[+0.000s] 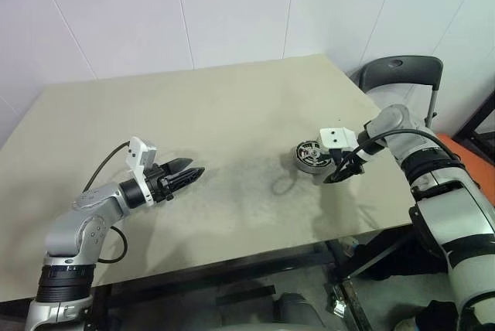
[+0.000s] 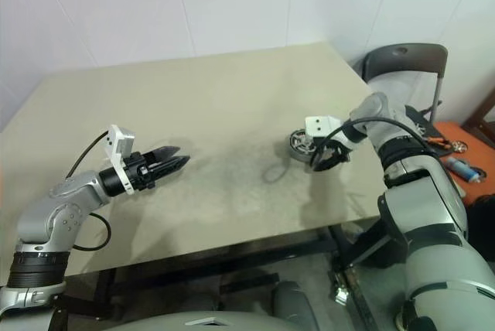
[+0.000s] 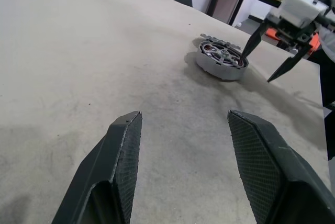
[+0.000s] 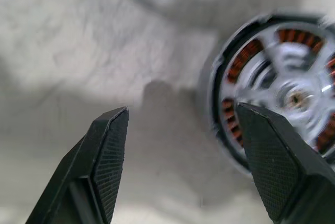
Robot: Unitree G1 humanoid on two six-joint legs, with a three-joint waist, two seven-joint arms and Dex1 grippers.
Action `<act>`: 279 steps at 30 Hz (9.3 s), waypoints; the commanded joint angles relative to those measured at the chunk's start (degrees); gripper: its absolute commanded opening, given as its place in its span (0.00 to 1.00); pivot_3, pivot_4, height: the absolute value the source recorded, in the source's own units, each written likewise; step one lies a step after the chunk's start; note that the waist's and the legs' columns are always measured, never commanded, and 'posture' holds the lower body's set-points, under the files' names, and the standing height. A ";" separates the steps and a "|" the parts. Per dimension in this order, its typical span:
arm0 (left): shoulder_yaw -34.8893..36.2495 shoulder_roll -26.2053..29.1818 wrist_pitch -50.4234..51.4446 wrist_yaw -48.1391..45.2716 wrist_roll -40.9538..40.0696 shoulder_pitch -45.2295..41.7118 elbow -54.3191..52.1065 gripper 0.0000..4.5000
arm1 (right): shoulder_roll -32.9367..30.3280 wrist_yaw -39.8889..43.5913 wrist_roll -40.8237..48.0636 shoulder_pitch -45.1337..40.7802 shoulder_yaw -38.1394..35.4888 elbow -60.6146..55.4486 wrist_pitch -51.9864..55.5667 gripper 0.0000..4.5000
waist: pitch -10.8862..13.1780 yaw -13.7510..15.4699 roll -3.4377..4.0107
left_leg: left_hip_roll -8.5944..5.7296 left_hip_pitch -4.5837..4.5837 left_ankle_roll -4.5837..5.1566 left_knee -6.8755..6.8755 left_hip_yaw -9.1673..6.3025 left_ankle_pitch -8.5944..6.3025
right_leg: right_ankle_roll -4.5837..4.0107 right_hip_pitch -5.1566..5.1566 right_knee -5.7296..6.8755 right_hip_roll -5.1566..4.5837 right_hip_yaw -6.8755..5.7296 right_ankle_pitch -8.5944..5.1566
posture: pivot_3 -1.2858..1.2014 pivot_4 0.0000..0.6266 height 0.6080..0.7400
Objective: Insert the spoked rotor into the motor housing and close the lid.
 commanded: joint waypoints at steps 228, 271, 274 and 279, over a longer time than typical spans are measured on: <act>-5.15 -4.40 -10.14 -7.92 5.61 -7.83 19.55 0.62 | 25.63 -62.09 26.79 31.92 -22.88 -40.59 34.21 0.01 | -0.10 0.26 -0.15 | 0.04 -0.04 -0.01 -0.16 -0.03 0.02 | 0.03 0.13 -0.51 0.14 0.11 0.10 | 0.52 0.00 1.00; -0.62 -5.94 -1.25 1.95 0.02 -0.76 1.71 0.62 | 3.18 -9.17 2.46 4.22 11.77 -29.47 -16.25 0.49 | 0.05 0.26 -0.12 | 0.03 -0.13 0.01 -0.19 -0.08 -0.01 | 0.08 0.09 -0.66 0.05 0.03 0.11 | 0.52 0.00 1.00; -0.20 -5.82 -1.14 2.78 -0.43 0.43 0.72 0.62 | 2.23 -6.44 2.71 3.30 10.94 -28.58 -19.12 0.49 | 0.05 0.32 -0.11 | 0.02 -0.12 0.02 -0.19 -0.08 -0.01 | 0.07 0.08 -0.63 0.04 0.04 0.10 | 0.52 0.00 1.00; -0.38 -5.83 -1.35 3.66 -0.77 1.30 0.07 0.62 | 1.14 -1.36 5.86 3.26 8.93 -31.19 -19.31 0.49 | 0.05 0.24 -0.11 | 0.02 -0.06 0.02 -0.14 -0.09 -0.02 | 0.07 0.18 -0.60 0.06 0.03 0.11 | 0.52 0.00 1.00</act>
